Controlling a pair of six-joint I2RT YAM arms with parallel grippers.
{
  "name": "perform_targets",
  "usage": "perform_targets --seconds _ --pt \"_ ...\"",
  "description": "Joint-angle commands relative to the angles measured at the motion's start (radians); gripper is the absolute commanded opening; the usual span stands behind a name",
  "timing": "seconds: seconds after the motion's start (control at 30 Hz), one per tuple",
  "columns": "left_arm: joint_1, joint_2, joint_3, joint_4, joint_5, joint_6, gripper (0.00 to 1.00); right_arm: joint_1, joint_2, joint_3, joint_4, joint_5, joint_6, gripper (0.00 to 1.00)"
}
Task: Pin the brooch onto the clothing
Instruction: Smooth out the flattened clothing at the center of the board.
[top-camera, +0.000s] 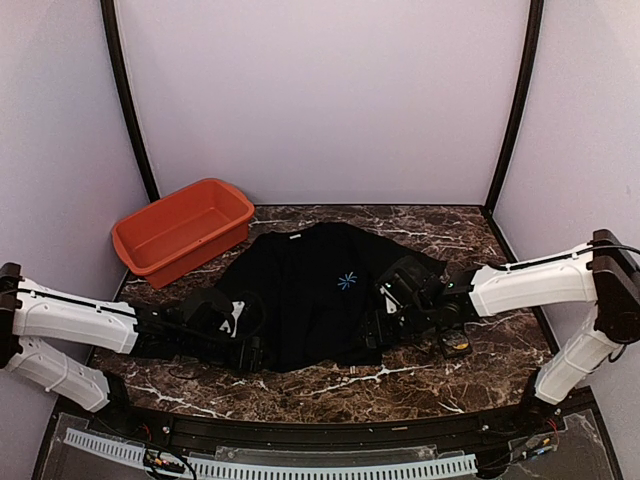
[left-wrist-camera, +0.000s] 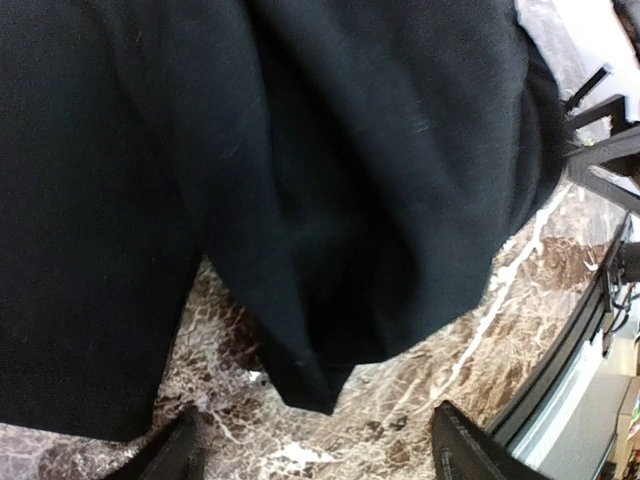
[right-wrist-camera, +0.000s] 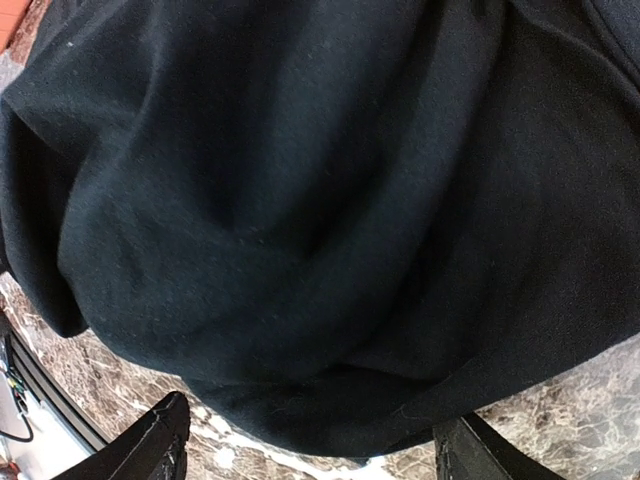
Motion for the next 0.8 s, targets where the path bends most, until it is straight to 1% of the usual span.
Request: perform_targets --seconds 0.0,0.03,0.07,0.17,0.2,0.23,0.27,0.3,0.33,0.37,0.4,0.47,0.5,0.63,0.67,0.73,0.77 --pt "-0.004 0.048 -0.022 0.035 0.016 -0.011 0.69 0.004 0.01 0.019 0.02 0.03 -0.01 0.8" --pt "-0.004 0.053 -0.022 0.051 0.016 -0.011 0.66 0.003 0.009 0.016 0.022 0.032 -0.01 0.8" --pt "-0.004 0.065 -0.024 0.066 0.015 -0.012 0.58 0.001 0.009 0.014 0.023 0.032 -0.008 0.79" --pt "-0.004 0.087 -0.017 0.076 0.004 -0.007 0.48 -0.002 0.009 0.009 0.028 0.03 -0.007 0.77" --pt "-0.003 0.099 -0.012 0.079 -0.003 0.001 0.4 -0.004 0.01 0.011 0.029 0.03 -0.007 0.76" --pt "-0.003 0.106 -0.01 0.079 -0.006 0.003 0.38 -0.004 0.013 0.011 0.03 0.027 -0.008 0.74" --pt "-0.004 0.117 -0.006 0.082 -0.009 0.008 0.32 -0.004 0.013 0.011 0.03 0.026 -0.009 0.72" --pt "-0.004 0.123 -0.003 0.085 -0.008 0.01 0.29 -0.005 0.013 0.01 0.03 0.025 -0.011 0.69" --pt "-0.003 0.133 -0.001 0.088 -0.006 0.013 0.23 -0.006 0.012 0.008 0.03 0.024 -0.012 0.66" --pt "-0.003 0.138 0.001 0.089 -0.004 0.014 0.19 -0.008 0.013 0.005 0.03 0.022 -0.015 0.61" --pt "-0.003 0.143 0.005 0.09 -0.002 0.017 0.09 -0.009 0.013 0.0 0.034 0.019 -0.015 0.54" --pt "-0.003 0.146 0.007 0.092 0.002 0.018 0.02 -0.013 0.014 -0.01 0.039 0.012 -0.019 0.39" --pt "-0.003 0.145 0.007 0.093 0.003 0.018 0.01 -0.014 0.015 -0.015 0.042 0.01 -0.02 0.34" --pt "-0.004 0.114 0.02 0.082 -0.002 0.028 0.01 -0.019 0.019 -0.027 0.05 0.01 -0.024 0.16" --pt "-0.004 0.106 0.025 0.074 -0.003 0.036 0.01 -0.02 0.02 -0.027 0.049 0.01 -0.027 0.13" --pt "-0.004 0.074 0.04 0.057 -0.009 0.053 0.01 -0.021 0.019 -0.022 0.047 0.014 -0.037 0.04" --pt "-0.003 0.045 0.052 0.052 -0.016 0.068 0.01 -0.021 0.013 -0.019 0.047 0.016 -0.045 0.02"
